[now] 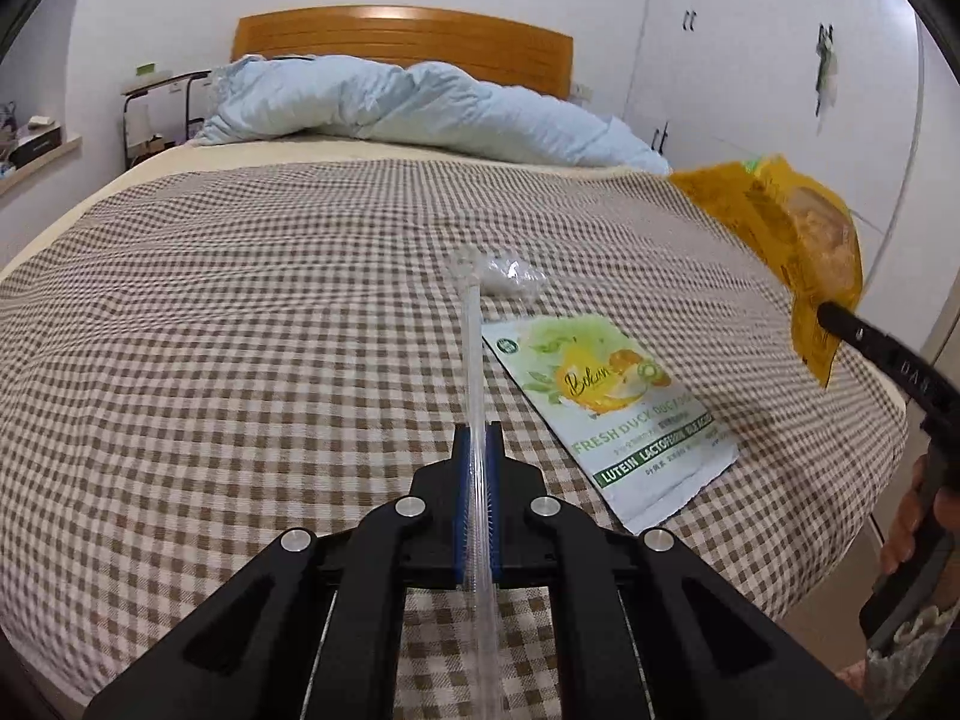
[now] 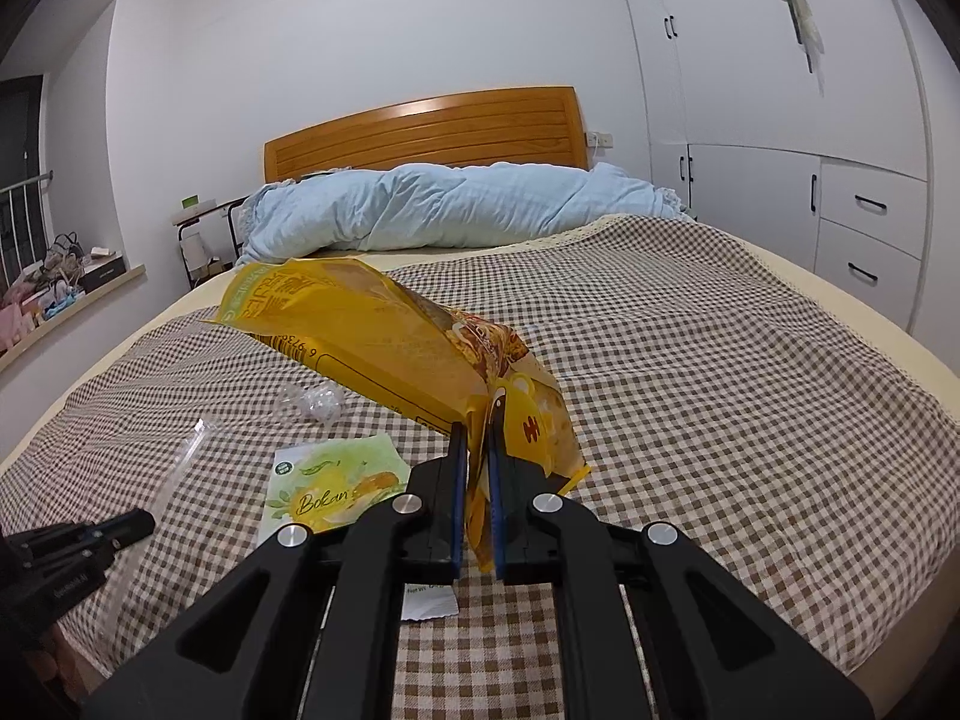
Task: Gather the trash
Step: 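Carry the yellow packet and the clear straw down toward the trash bag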
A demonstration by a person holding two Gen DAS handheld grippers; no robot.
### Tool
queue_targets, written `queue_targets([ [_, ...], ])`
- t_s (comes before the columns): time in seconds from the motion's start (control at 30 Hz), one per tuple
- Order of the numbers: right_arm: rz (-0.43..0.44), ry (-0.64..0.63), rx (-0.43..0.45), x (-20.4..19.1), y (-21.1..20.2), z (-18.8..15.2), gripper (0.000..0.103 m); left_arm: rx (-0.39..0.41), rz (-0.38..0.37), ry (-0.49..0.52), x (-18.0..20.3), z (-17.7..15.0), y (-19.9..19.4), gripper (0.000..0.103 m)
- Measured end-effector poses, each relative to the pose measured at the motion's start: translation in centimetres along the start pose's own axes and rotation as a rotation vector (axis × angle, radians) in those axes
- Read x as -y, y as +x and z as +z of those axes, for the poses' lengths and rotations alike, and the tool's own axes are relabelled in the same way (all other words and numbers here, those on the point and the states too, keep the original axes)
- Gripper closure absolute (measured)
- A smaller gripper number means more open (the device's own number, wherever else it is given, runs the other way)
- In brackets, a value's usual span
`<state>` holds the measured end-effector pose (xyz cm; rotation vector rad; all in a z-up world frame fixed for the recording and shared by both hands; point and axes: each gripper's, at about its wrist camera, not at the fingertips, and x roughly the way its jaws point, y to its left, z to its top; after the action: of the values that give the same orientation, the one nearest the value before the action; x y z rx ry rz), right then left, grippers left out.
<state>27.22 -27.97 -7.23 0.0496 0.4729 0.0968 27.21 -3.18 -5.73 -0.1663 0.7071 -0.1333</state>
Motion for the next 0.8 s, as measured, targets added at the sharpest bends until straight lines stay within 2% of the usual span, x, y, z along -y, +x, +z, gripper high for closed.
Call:
queue_targets([
  [0.27,-0.001,-0.063,0.012,-1.6,-2.2,-0.4,0.096,0.054,-0.030,-0.010,0.7,-0.5,-3.5,0.101],
  [0.47,-0.009,-0.076,0.010,-1.2,-4.7,-1.2,0.096,0.086,-0.058,0.004,2.2,-1.1,-6.1,0.101],
  [0.8,-0.013,-0.078,0.018,-0.6,-9.3,-2.3,0.096,0.089,-0.101,0.033,4.7,-3.0,-9.7,0.101],
])
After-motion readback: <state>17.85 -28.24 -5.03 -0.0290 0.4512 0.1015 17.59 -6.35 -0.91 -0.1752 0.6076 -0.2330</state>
